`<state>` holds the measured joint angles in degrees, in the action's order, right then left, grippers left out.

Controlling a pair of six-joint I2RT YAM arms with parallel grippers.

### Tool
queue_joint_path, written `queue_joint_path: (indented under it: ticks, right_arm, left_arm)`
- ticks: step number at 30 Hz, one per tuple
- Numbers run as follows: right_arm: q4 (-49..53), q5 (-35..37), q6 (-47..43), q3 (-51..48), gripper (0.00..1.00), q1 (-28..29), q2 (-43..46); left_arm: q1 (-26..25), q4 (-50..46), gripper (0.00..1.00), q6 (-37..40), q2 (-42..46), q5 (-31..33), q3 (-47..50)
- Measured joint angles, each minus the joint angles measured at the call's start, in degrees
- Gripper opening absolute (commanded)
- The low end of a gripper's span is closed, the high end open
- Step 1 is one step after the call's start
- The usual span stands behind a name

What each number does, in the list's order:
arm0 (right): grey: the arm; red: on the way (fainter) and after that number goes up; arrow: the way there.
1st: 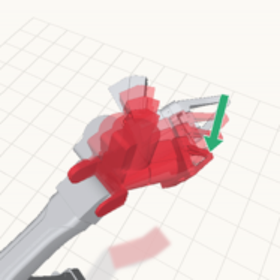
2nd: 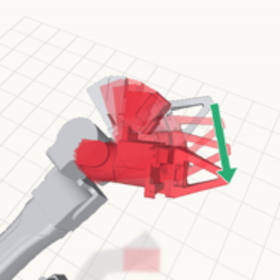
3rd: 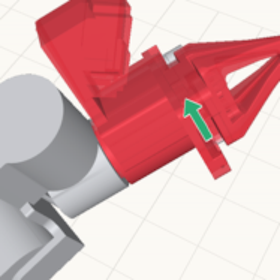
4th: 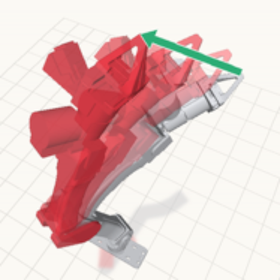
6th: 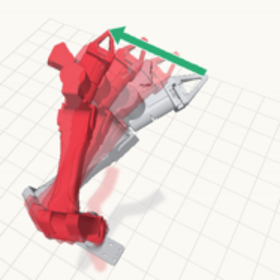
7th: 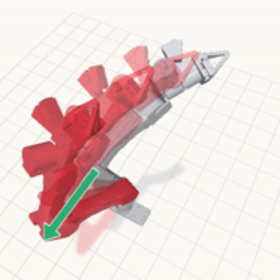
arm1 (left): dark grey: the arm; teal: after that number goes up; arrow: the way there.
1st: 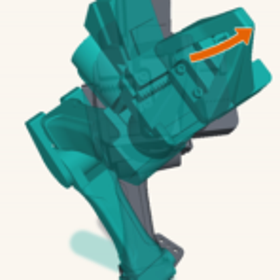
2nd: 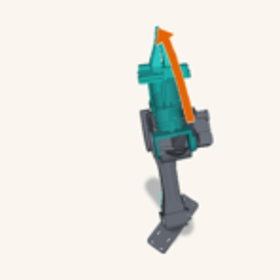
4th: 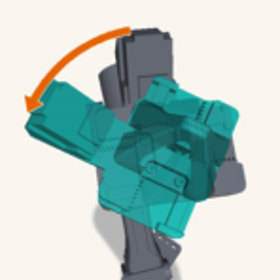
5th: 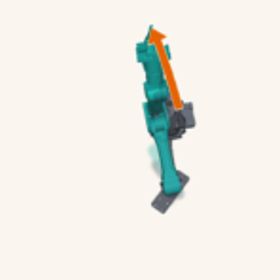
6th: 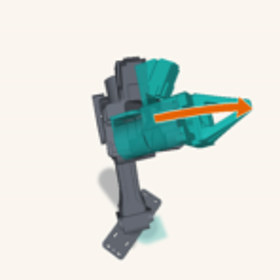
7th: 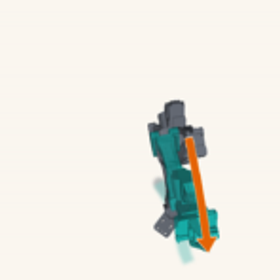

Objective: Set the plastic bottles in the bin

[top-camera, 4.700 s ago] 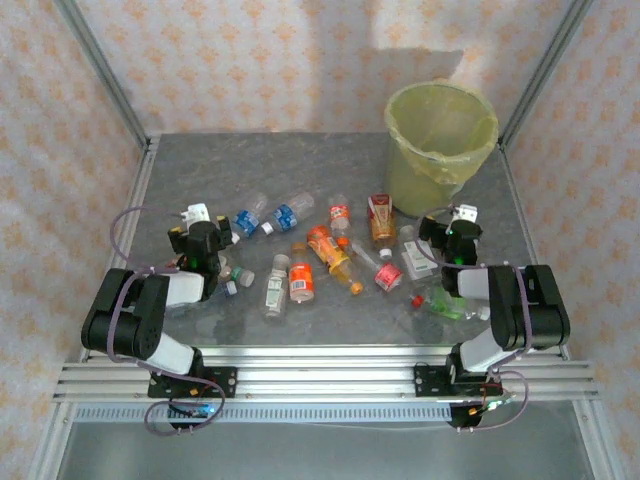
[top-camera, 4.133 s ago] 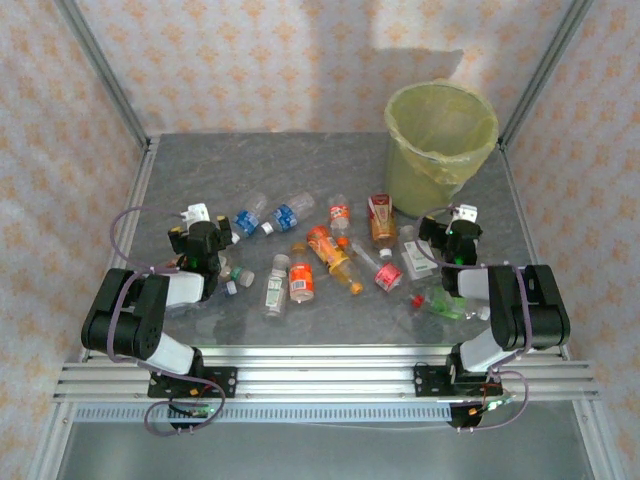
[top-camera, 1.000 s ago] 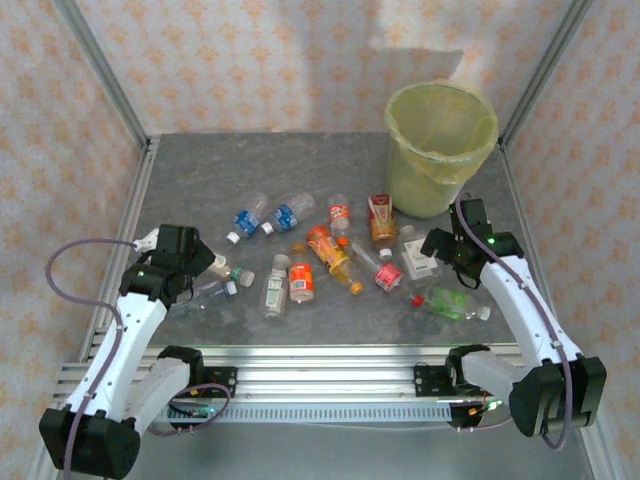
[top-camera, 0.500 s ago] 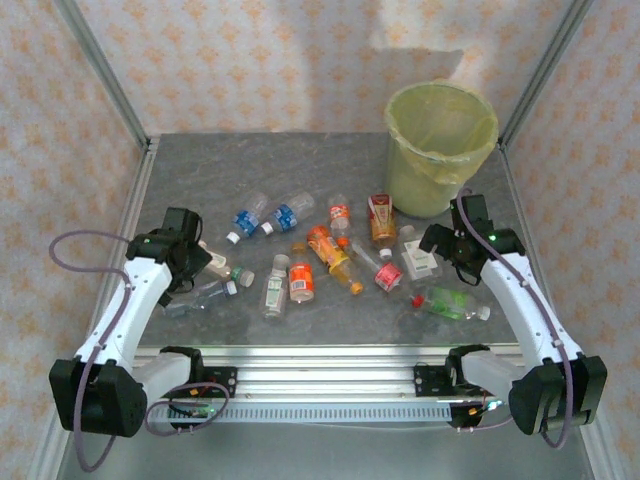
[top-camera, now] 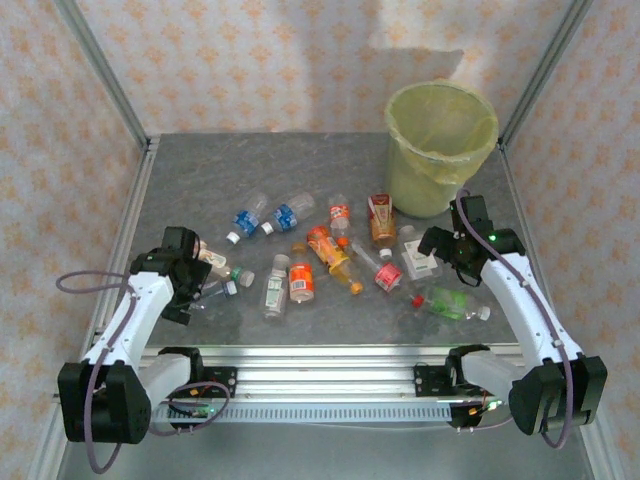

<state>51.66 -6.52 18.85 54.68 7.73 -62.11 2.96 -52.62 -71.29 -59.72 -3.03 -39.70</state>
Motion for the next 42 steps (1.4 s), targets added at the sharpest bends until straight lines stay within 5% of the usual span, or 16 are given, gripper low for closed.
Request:
queue_joint_path:
  ticks: [24,37,42]
  right_arm:
    - [0.0,-1.0,0.0,0.0,0.99,0.0,0.3]
    - [-0.1,-1.0,0.0,0.0,0.99,0.0,0.7]
    - [-0.5,-1.0,0.2,0.0,0.99,0.0,1.4]
  left_arm:
    - [2.0,11.1,0.97,-2.1,-6.3,-1.4,8.1]
    - [2.0,11.7,0.77,-3.4,-6.8,-0.5,10.8]
    - [2.0,10.1,0.56,-4.2,-6.3,0.2,11.0]
